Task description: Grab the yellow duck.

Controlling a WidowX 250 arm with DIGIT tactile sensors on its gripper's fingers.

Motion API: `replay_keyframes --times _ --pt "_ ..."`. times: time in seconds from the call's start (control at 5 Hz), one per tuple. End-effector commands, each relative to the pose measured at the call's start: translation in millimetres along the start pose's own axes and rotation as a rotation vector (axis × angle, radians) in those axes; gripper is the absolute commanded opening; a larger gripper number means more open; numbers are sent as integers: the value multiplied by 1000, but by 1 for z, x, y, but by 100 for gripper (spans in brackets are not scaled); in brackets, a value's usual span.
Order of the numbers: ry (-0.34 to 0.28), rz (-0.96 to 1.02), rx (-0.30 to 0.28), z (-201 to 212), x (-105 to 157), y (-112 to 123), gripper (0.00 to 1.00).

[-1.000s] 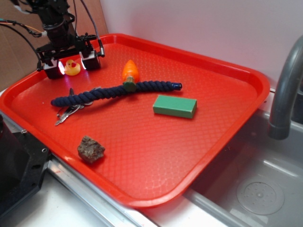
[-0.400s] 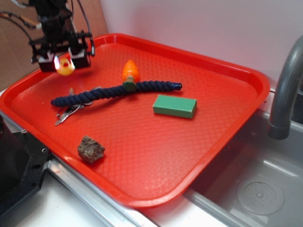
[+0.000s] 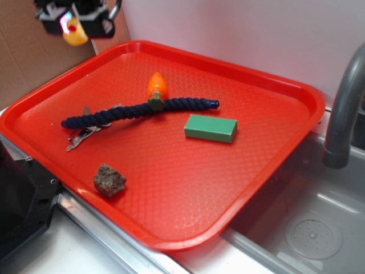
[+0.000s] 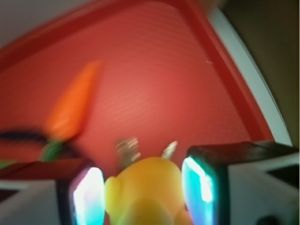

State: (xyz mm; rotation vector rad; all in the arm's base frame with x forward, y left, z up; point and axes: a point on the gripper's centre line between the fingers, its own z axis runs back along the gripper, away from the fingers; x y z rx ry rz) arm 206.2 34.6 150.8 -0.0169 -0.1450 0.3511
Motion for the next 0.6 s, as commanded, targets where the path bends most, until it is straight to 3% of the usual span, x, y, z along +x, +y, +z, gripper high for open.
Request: replay_keyframes --times 0.0,0.2,0.4 --pt "-8 -202 -101 85 -20 -40 0" --pt "20 -246 -160 98 -26 -42 0" --pt "47 -233 -152 92 -24 -32 0"
